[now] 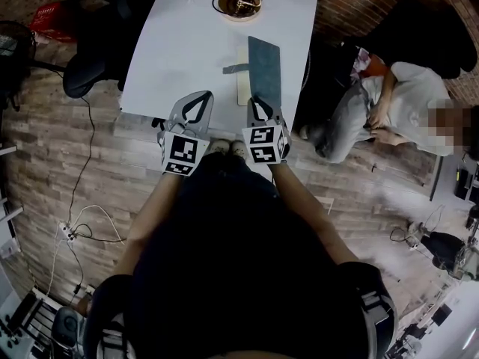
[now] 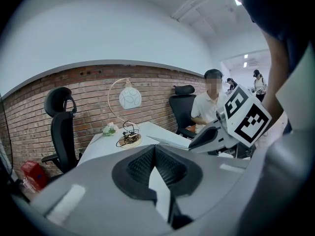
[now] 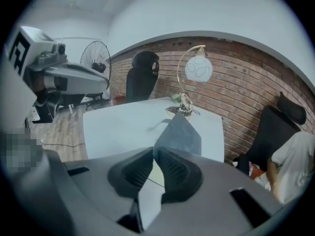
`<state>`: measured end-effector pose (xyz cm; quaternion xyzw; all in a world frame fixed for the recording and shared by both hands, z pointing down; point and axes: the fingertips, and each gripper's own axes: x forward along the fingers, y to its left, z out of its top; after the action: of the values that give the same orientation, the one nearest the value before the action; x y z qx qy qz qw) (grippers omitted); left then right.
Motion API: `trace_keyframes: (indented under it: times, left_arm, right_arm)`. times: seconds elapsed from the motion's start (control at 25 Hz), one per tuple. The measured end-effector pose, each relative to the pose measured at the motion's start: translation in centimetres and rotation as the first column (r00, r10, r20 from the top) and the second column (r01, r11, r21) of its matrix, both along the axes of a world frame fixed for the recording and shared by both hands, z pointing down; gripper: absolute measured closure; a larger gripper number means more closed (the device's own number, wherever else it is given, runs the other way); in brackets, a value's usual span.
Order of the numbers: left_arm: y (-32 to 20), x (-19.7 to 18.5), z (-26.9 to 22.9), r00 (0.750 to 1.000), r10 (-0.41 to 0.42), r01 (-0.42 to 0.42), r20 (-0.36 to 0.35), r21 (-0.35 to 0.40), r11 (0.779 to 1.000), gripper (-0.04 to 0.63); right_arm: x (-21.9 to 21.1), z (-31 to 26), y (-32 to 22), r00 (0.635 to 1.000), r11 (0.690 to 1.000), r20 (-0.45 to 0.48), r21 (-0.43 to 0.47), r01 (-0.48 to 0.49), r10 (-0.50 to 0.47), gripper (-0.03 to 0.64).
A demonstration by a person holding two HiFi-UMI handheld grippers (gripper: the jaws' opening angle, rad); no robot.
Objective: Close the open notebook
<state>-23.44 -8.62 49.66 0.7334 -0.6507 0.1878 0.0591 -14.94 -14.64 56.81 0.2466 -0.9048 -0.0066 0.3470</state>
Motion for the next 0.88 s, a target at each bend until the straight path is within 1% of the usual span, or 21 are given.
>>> trace_keyframes:
  times: [0.2, 0.4, 0.72, 0.88]
  left_arm:
    - [0.8, -0.7, 0.7, 0.999, -0.038, 0.038, -0.009, -0.012, 0.999, 0.6]
    - [1.0, -1.1, -0.2, 0.999, -0.045, 0.045, 0.011, 0.001, 0.999, 0.6]
    - [2.3, -1.4, 0.9, 0.996, -0.089, 0.089, -0.005, -0.026, 0.996, 0.6]
    - [2.6, -1.6, 1.0, 0.995, -0.099, 0.099, -0.002, -0.026, 0.995, 0.6]
  right_arm:
    - [-0.6, 0.9, 0.4, 0.999, 1.0, -0.022, -0.006, 0.03, -0.03, 0.583]
    - [-1.1, 1.6, 0.7, 0.998, 0.999, -0.046, -0.014, 0.048, -0.049, 0.58]
    - [-1.5, 2.8, 1.1, 0.994, 0.997, -0.079, -0.028, 0.074, -0.076, 0.574]
    - [-1.7, 3.2, 1.2, 0.992, 0.996, -0.089, -0.032, 0.086, -0.088, 0.568]
